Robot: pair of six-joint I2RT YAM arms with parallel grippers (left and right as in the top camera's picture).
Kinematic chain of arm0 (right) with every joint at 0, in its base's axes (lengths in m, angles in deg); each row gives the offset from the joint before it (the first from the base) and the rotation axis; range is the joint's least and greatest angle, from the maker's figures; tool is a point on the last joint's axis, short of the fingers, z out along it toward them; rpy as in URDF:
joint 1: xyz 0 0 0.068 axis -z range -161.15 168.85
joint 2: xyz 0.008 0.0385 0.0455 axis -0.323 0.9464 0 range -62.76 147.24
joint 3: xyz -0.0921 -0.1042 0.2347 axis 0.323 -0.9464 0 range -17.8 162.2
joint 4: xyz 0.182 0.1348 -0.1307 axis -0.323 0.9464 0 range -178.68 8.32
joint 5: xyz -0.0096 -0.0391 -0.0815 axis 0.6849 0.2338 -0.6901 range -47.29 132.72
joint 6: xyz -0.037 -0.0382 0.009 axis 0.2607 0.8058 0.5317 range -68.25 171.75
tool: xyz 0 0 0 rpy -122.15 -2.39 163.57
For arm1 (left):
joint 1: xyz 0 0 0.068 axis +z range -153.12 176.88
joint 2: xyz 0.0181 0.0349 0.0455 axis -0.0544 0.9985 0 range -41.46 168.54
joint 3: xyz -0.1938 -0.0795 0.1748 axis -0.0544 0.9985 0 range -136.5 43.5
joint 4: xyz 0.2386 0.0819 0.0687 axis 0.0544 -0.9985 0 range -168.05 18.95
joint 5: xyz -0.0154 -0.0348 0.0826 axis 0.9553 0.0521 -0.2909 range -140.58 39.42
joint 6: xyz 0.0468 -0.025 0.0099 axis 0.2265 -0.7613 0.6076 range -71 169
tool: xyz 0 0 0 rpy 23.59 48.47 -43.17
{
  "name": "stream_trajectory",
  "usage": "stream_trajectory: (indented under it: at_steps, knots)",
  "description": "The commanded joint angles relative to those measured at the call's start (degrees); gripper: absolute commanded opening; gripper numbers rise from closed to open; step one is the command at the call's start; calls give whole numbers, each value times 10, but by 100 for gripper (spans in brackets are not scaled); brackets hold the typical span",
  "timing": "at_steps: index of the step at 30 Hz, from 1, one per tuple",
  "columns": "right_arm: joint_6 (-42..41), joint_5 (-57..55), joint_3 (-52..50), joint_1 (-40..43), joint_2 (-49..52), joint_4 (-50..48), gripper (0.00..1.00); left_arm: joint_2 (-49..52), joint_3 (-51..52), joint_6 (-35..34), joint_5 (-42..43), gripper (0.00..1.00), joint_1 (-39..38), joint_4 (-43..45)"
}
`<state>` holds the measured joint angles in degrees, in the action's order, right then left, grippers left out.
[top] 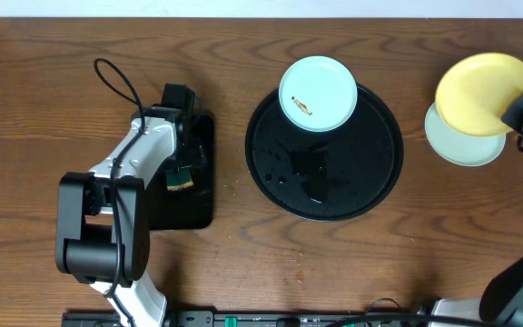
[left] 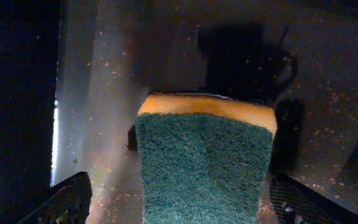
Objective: Clean dirty plates on tray and stack at the side
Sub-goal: 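Place the yellow plate onto the pale blue plate at right, then grip the remaining pale blue plate rim with the right gripper and pull it down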
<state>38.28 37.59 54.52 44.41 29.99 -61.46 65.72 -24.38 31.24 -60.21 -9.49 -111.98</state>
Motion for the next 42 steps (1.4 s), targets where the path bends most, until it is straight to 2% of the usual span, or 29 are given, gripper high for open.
stream_trajectory:
  at_steps: [1, 5, 6, 8, 11, 13, 16, 19, 21, 23, 27, 33, 42]
  knots:
    - [-11, 36, 11, 11, 37, -2, 1, 2, 4, 5, -11, 91, 3, -2]
    - [-11, 35, 11, 11, 82, -3, 1, 2, 4, 5, -11, 92, 3, -2]
    - [-11, 35, 11, 11, 93, -3, 6, 2, 4, 5, -11, 91, 3, -2]
    - [-11, 35, 11, 11, 110, -5, 37, 2, 4, 5, -11, 91, 3, -2]
    - [-11, 50, 11, 10, 115, -7, 57, 2, 4, 5, -11, 91, 3, -2]
    - [-3, 101, 11, 8, 106, -17, 60, 2, 4, 5, -11, 91, 3, -2]
    - [38, 199, 19, -3, 92, -21, 58, 2, 4, 5, -11, 91, 3, -2]
    - [101, 272, 52, -29, 90, 17, 53, 2, 4, 5, -11, 91, 3, -2]
    - [145, 281, 88, -67, 91, 62, 47, 2, 4, 5, -11, 91, 3, -2]
    - [164, 281, 115, -102, 92, 88, 45, 2, 4, 5, -11, 91, 3, -2]
    - [176, 252, 138, -186, 92, 92, 47, 2, 4, 5, -11, 91, 3, -2]
    - [182, 86, 137, -292, 114, 42, 46, 2, 4, 5, -11, 92, 3, -2]
    - [191, 79, 137, -349, 222, -50, 43, 2, 4, 5, -11, 91, 3, -2]
